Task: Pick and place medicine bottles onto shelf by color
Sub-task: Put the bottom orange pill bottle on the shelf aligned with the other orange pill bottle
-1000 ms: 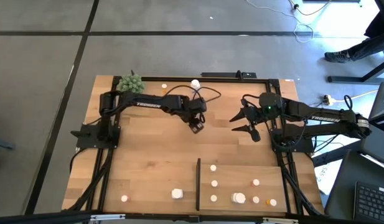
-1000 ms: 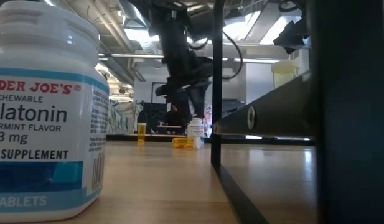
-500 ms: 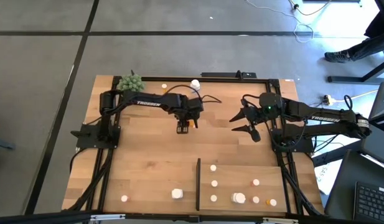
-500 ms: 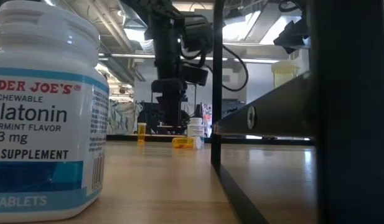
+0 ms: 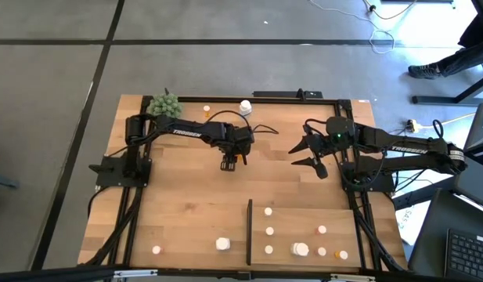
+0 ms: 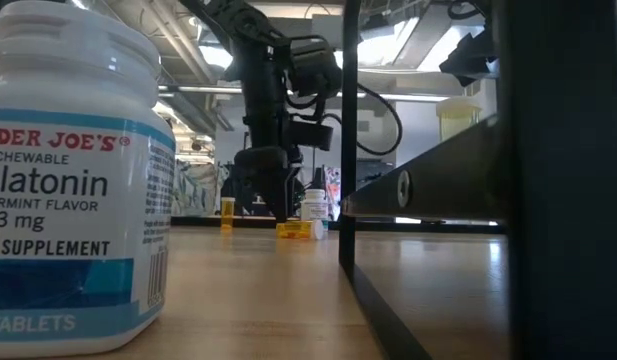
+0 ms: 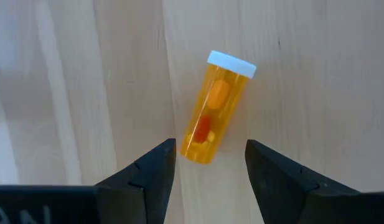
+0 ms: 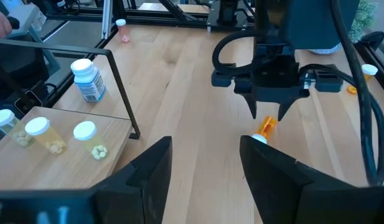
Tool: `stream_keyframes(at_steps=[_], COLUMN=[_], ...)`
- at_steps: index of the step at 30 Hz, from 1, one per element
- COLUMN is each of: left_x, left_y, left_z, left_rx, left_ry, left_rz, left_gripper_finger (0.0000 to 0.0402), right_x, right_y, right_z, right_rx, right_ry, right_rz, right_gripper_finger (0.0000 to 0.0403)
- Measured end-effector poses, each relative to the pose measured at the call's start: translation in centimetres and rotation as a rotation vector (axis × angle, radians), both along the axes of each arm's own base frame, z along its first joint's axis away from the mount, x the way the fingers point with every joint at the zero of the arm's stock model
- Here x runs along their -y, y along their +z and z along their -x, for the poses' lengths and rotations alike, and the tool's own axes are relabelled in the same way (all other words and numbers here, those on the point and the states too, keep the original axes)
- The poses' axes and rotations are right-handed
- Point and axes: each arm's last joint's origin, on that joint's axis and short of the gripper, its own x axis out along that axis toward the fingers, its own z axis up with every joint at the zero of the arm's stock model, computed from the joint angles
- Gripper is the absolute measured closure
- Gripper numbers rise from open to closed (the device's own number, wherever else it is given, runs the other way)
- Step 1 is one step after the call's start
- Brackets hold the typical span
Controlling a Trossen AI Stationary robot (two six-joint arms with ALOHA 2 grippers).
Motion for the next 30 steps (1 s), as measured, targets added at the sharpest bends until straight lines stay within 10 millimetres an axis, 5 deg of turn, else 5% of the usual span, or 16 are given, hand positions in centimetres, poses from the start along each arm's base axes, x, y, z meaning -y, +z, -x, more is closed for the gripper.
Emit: stream_keyframes(at_steps=[30], left_x=[-0.8], left_y=[-2.3], left_z=[-0.8], left_rx=[-0.005], left_ry=[-0.019], left_rz=[0.028], left_gripper_finger=[0.0214], right_x=[0.0], right_y=[0.0], right_z=[0.0], right_rx=[0.001], right_ry=[0.000], right_rz=[0.000], right_gripper_finger=[0.0211])
